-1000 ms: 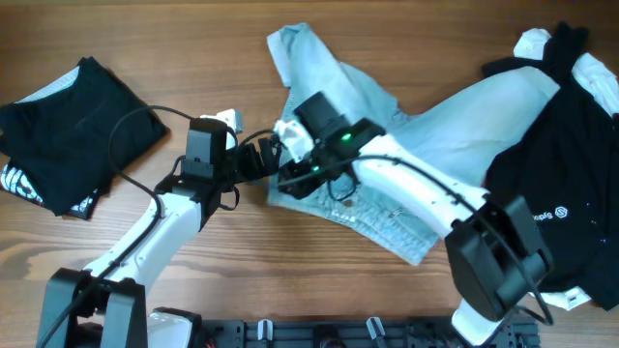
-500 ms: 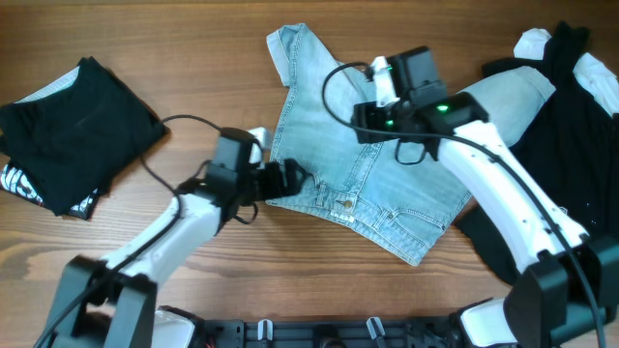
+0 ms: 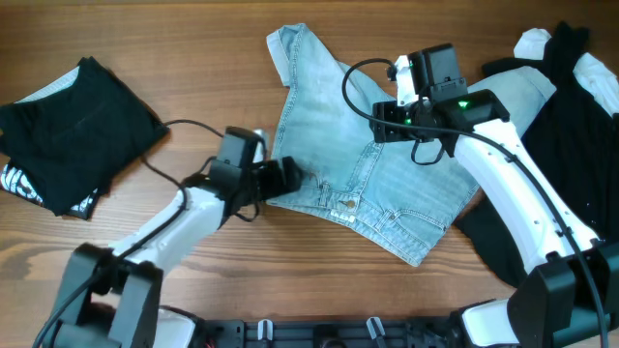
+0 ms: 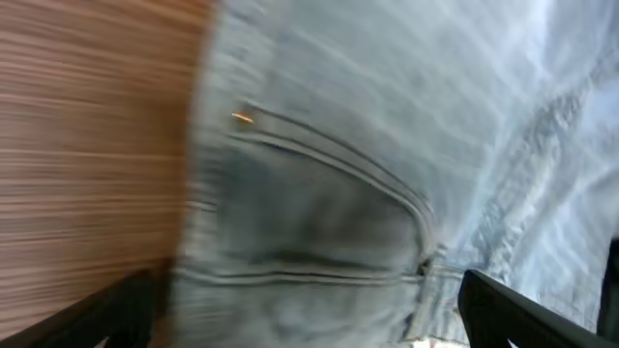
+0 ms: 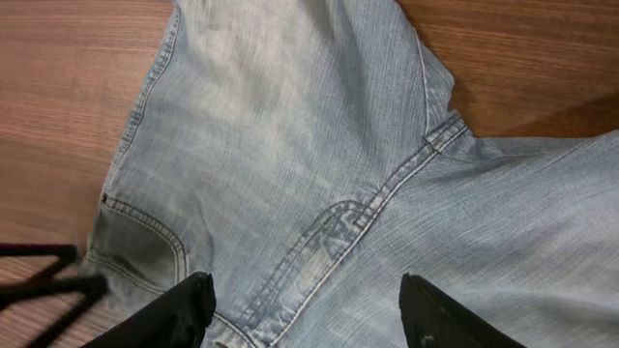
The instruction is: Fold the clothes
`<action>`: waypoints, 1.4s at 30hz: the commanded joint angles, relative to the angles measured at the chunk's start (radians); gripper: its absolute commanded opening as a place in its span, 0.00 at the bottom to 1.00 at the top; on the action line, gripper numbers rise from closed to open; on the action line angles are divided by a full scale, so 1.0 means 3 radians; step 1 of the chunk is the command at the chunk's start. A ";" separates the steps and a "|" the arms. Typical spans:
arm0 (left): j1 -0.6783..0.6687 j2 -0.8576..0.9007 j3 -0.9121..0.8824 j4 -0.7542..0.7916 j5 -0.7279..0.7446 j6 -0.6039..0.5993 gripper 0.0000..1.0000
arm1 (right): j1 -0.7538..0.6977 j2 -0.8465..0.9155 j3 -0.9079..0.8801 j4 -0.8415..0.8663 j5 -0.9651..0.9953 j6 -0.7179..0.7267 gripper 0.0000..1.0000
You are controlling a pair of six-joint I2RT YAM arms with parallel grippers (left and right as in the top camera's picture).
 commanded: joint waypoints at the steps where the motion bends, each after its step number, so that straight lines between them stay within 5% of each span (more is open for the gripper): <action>1: 0.0088 -0.0251 -0.0006 -0.0013 -0.0169 -0.0043 1.00 | -0.0001 -0.0075 0.0024 0.0000 0.0070 0.0001 0.67; 7: 0.0031 0.0076 -0.0013 -0.0053 -0.0195 -0.0057 1.00 | -0.0001 -0.0075 0.0024 -0.0003 0.0067 0.0011 0.67; 9: -0.0031 0.0262 -0.0013 -0.0055 -0.0148 -0.0060 0.90 | -0.0001 -0.0075 0.0024 -0.0017 0.0067 0.0010 0.67; 10: -0.0057 0.0296 -0.0013 -0.0053 -0.0116 -0.0057 0.78 | -0.0001 -0.0075 0.0024 -0.0018 0.0069 0.0010 0.67; 12: -0.0108 0.0319 -0.0013 -0.0055 -0.0094 -0.0056 0.18 | -0.0001 -0.0075 0.0024 -0.0015 0.0070 0.0009 0.67; 13: -0.0111 0.0301 -0.0013 -0.0061 -0.0092 -0.0056 0.04 | -0.0001 -0.0075 0.0024 -0.0015 0.0072 0.0009 0.67; 16: -0.0010 0.0191 0.0048 -0.0268 -0.0112 0.0085 0.04 | -0.0001 -0.0075 0.0024 -0.0015 0.0214 0.0013 0.67; 20: 0.0581 -0.0109 0.0776 -0.1639 -0.0866 0.0575 0.04 | -0.0001 -0.0050 0.0024 0.0057 0.0277 0.0018 0.75; 23: 0.1038 -0.0178 0.1387 -0.2289 -0.0791 0.0573 0.04 | -0.0001 0.0061 0.0024 0.0299 -0.0020 0.0089 0.74; 27: 0.1265 -0.0173 0.1517 -0.2518 -0.0731 0.0572 0.04 | 0.0010 0.0348 0.0024 0.0755 -0.0799 0.0093 0.74; 30: 0.1287 -0.0118 0.1516 -0.2571 -0.1129 0.0572 0.04 | 0.0060 0.0661 0.0024 0.1165 -0.1203 0.0136 0.77; 36: 0.1286 -0.0058 0.1514 -0.2580 -0.1403 0.0558 0.08 | 0.0226 0.1269 0.0024 0.1963 -0.1272 0.0392 0.90; 42: 0.1286 -0.0057 0.1514 -0.2579 -0.1403 0.0558 0.08 | 0.0329 0.1778 0.0024 0.2640 -0.1237 0.0753 0.90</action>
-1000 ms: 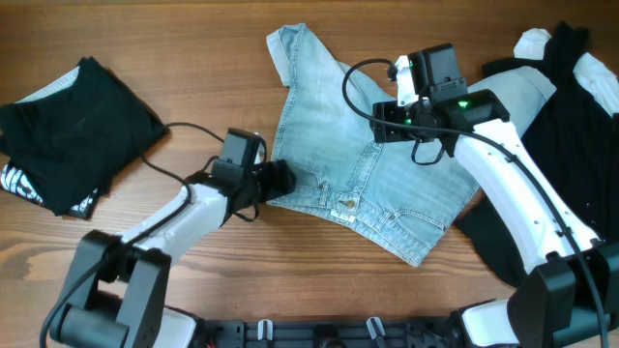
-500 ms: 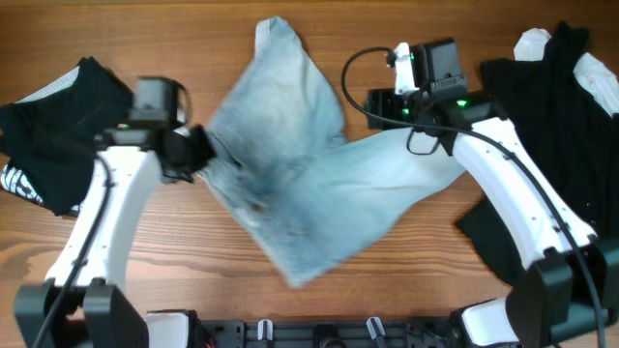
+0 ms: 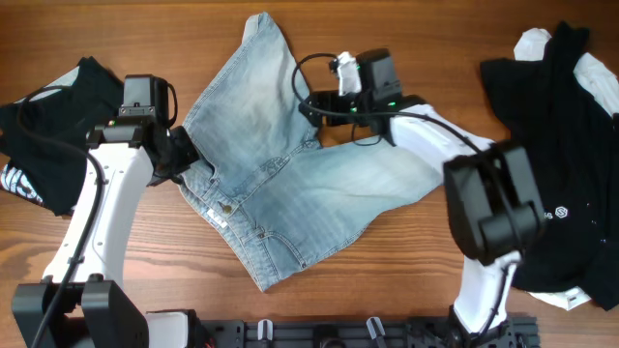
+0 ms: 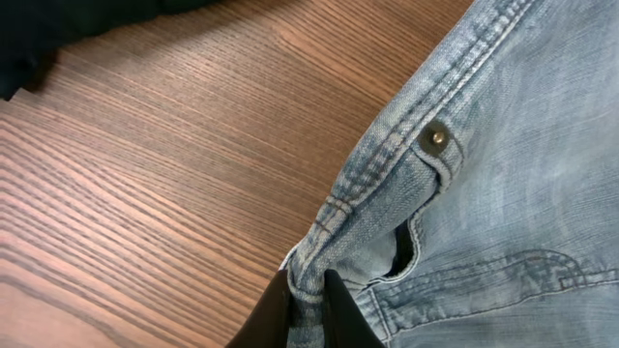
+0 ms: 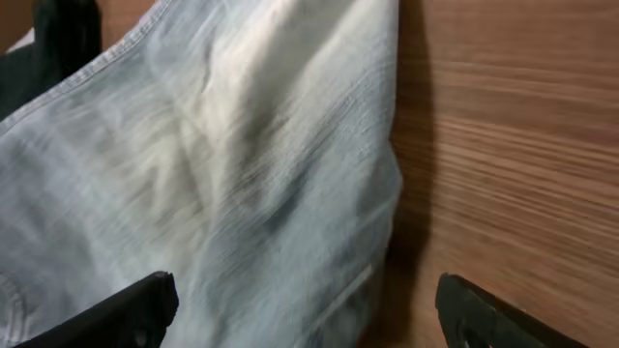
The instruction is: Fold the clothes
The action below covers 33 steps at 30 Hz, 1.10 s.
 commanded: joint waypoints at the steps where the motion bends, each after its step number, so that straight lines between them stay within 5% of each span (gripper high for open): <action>1: 0.0018 0.0025 0.0000 -0.0001 -0.0130 0.0014 0.09 | 0.0039 0.0244 0.0022 0.0217 -0.0071 0.0286 0.89; 4: 0.0018 0.0025 0.0000 0.0011 -0.0130 0.0014 0.09 | 0.0075 0.0373 0.0022 0.0277 -0.0084 0.0329 0.61; 5: 0.0018 0.0025 0.0000 0.0025 -0.0126 0.0014 0.09 | 0.0078 0.0390 0.0022 0.0281 -0.0099 0.0361 0.42; 6: 0.0018 0.0025 0.0000 0.0053 -0.0098 0.0014 0.09 | 0.0079 0.0397 0.0022 0.0292 -0.0116 0.0367 0.08; 7: 0.0018 0.0025 0.0000 0.0098 -0.0039 0.0013 0.09 | 0.0079 0.0397 0.0022 0.0306 -0.0137 0.0359 0.04; 14: 0.0015 0.0043 -0.0006 0.0687 0.0379 0.0014 0.04 | -0.0257 -0.0037 0.0183 0.0108 -0.0069 0.0225 0.04; 19: -0.0010 0.0216 -0.0006 0.0769 0.0397 0.0015 0.04 | -0.0308 -0.0861 0.0502 -0.0764 0.0156 -0.0146 0.05; 24: 0.0000 0.0389 -0.0006 0.0809 0.0332 0.0022 0.04 | 0.0072 -0.0809 0.0486 -0.1710 0.1266 -0.0370 0.40; 27: 0.0041 0.0398 -0.0006 0.0942 -0.0422 0.0029 0.04 | 0.0064 -0.0604 0.0486 -0.1979 0.1947 -0.0247 0.53; 33: 0.0231 0.0398 -0.0006 0.0936 -0.0975 0.0001 0.04 | -0.0158 -0.0487 0.0486 -0.1573 0.1411 -0.0431 0.63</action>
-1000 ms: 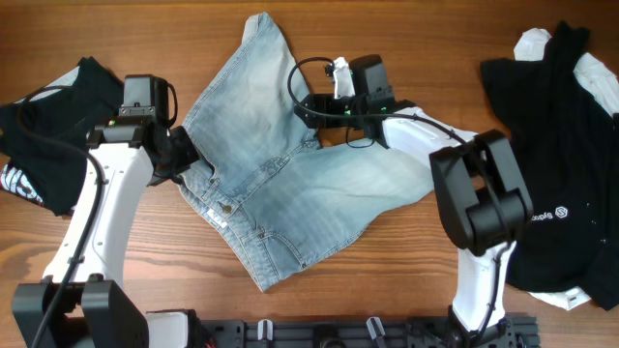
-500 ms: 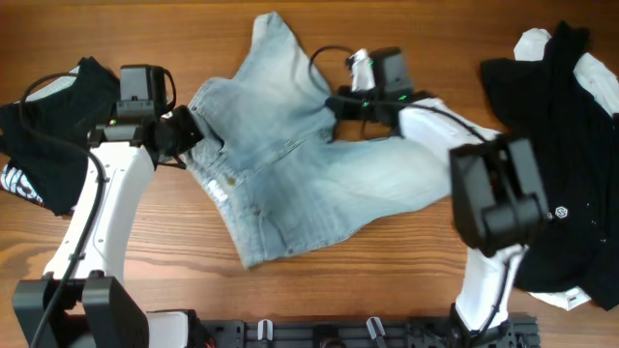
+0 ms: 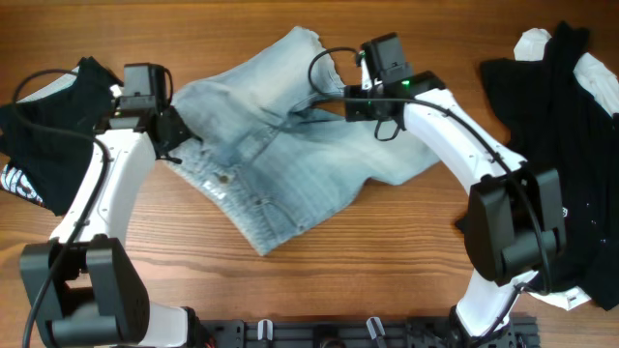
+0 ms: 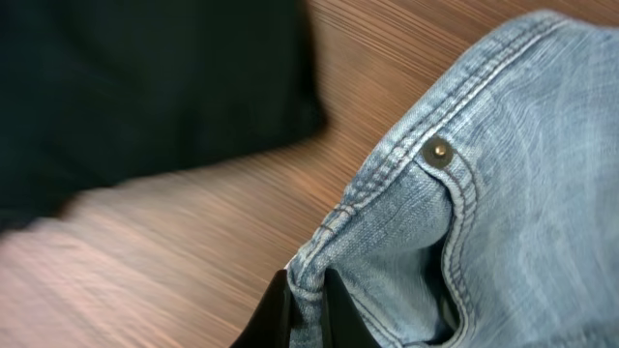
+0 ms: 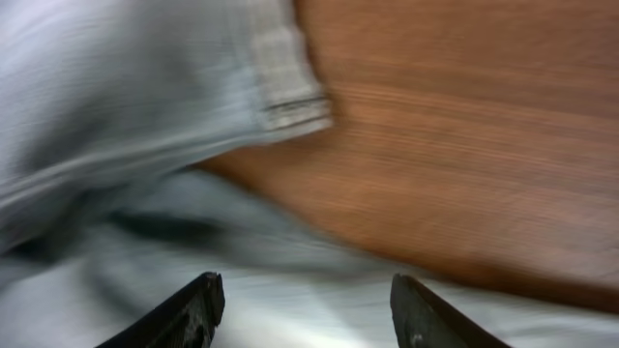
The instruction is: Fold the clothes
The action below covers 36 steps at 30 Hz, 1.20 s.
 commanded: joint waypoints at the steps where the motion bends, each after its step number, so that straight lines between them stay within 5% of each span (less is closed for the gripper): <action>1: 0.0123 0.0000 -0.0001 0.0024 -0.0427 0.0001 0.06 | -0.0098 0.0003 0.0008 0.0286 -0.0252 -0.0145 0.63; 14: 0.0122 0.0000 -0.0001 0.0299 0.0476 0.0001 0.32 | -0.0079 0.0726 0.0008 0.1082 -0.1344 0.0502 0.68; 17: 0.0122 0.0001 -0.0001 0.0245 0.0565 0.0005 0.54 | -0.0075 0.0860 0.0008 0.1253 -0.1363 0.0659 0.72; 28: 0.0122 0.0001 -0.0001 -0.0078 0.0572 0.0014 0.58 | -0.0108 0.0954 0.0008 0.1829 -0.1821 0.1279 0.76; 36: 0.0122 0.0001 -0.0001 -0.0075 0.0571 0.0014 0.58 | -0.0389 0.0954 0.0008 0.2369 -0.2439 0.2359 0.82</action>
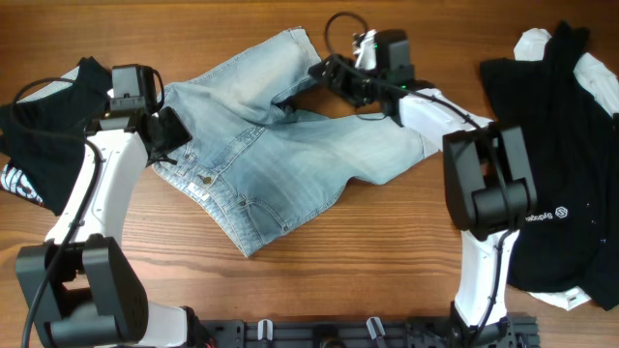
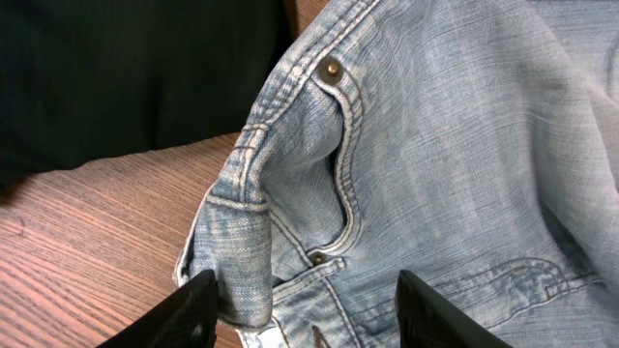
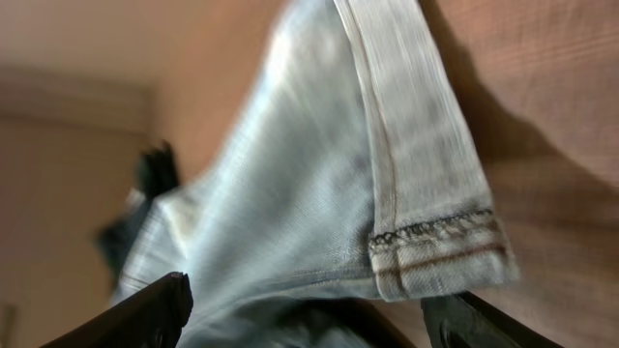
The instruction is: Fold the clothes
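Light-blue denim shorts [image 1: 290, 155] lie spread over the middle of the wooden table, waistband toward the lower left. My left gripper [image 1: 166, 135] hovers at the waistband's left end and is open. In the left wrist view its fingers [image 2: 198, 309] stand wide apart, with the folded waistband corner [image 2: 232, 251] lying loose next to the left one. At the top my right gripper [image 1: 327, 75] sits open by the upper leg. The stitched leg hem [image 3: 435, 246] lies just ahead of it, not held.
A folded black garment [image 1: 68, 126] lies at the left edge, close to my left arm. A heap of black and white clothes [image 1: 561, 145] fills the right side. Bare wood [image 1: 406, 251] shows along the front.
My left gripper was shut on the waistband corner and is now open, with the corner lying on the table. My right gripper has moved up to the leg hem. The shorts lie flatter.
First the shorts lay right of centre with both grippers open over them. Then my left gripper was shut on the waistband and the shorts lay further left. Then they were bunched near the black garment. Now they are let go and spread out.
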`<action>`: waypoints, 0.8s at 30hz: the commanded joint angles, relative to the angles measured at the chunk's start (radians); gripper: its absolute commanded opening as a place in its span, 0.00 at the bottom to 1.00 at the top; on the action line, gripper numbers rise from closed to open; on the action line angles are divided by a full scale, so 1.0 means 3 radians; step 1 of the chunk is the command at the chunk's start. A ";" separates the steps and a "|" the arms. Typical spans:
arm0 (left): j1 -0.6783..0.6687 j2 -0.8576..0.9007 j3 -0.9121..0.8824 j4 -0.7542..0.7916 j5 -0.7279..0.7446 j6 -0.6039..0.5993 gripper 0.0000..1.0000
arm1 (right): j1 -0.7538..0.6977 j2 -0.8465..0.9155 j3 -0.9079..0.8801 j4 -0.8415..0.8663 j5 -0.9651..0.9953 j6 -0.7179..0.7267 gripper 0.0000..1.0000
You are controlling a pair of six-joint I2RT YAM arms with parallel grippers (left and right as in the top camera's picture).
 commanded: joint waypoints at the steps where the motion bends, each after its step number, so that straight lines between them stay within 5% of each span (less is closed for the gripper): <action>1: 0.0005 0.0001 -0.0001 -0.0011 0.0041 0.0006 0.59 | -0.0083 0.0062 0.0008 0.0131 -0.0301 0.0544 0.83; 14: 0.0005 0.0001 -0.0001 -0.0013 0.0042 0.0006 0.59 | 0.0251 0.0072 0.0008 -0.0565 0.0543 0.0576 0.81; 16: 0.0005 0.0001 -0.0001 -0.0013 0.0042 0.0006 0.59 | 0.0296 0.0072 0.0008 -0.0558 0.0683 0.0589 0.56; 18: 0.0005 0.0001 -0.0001 -0.0013 0.0042 0.0006 0.59 | 0.0312 0.0072 0.0008 -0.0561 0.0841 0.0584 0.08; 24: 0.0005 0.0001 -0.0001 0.0375 0.0154 0.0168 0.51 | -0.0013 0.0061 0.0034 -0.0484 0.1306 0.0158 0.04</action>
